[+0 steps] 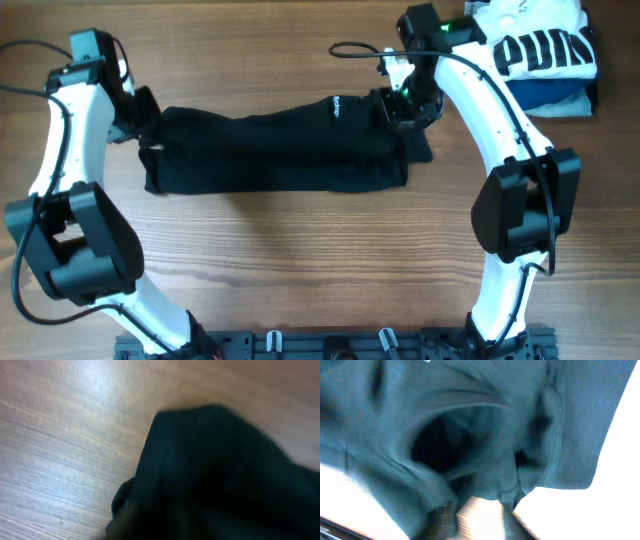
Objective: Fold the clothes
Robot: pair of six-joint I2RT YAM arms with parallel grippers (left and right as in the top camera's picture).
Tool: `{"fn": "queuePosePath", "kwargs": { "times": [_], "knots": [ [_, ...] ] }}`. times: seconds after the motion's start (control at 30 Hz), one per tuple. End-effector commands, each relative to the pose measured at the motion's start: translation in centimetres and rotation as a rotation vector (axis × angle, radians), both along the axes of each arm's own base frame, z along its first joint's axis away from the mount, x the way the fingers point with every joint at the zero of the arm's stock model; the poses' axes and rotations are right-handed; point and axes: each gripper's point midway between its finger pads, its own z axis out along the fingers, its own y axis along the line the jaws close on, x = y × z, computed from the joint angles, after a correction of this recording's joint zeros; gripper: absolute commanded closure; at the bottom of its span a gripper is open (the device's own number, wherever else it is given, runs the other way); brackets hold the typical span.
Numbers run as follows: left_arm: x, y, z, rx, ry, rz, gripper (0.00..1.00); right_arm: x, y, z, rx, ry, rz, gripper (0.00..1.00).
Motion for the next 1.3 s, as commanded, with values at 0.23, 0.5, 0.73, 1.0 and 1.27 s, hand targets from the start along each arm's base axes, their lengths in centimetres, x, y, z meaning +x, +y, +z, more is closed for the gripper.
{"fn": "queuePosePath", "kwargs": {
  "times": [0.23, 0.5, 0.73, 1.0, 1.27],
  "knots": [
    [-1.1, 1.2, -1.7, 0.031, 0.056, -0.049, 0.00, 3.3, -0.5, 2.1, 0.013, -0.139, 0.002, 0.19],
    [-1.9, -2.2, -7.0, -0.196, 0.129, -0.275, 0.01, 5.3, 0.0, 2.4, 0.031, -0.224, 0.015, 0.17],
    [-4.1, -4.4, -11.2, -0.241, 0.226, -0.360, 0.38, 6.1, 0.2, 2.6, 0.041, -0.252, -0.011, 0.23],
    [-1.1, 2.5, -6.5, -0.030, 0.094, -0.065, 0.96, 5.1, 3.1, 1.6, 0.212, -0.197, 0.005, 0.68],
    [0.1, 1.8, -0.5, 0.012, -0.023, -0.090, 0.96, 5.0, 3.4, 0.3, 0.231, -0.170, -0.016, 0.87]
  ]
}}
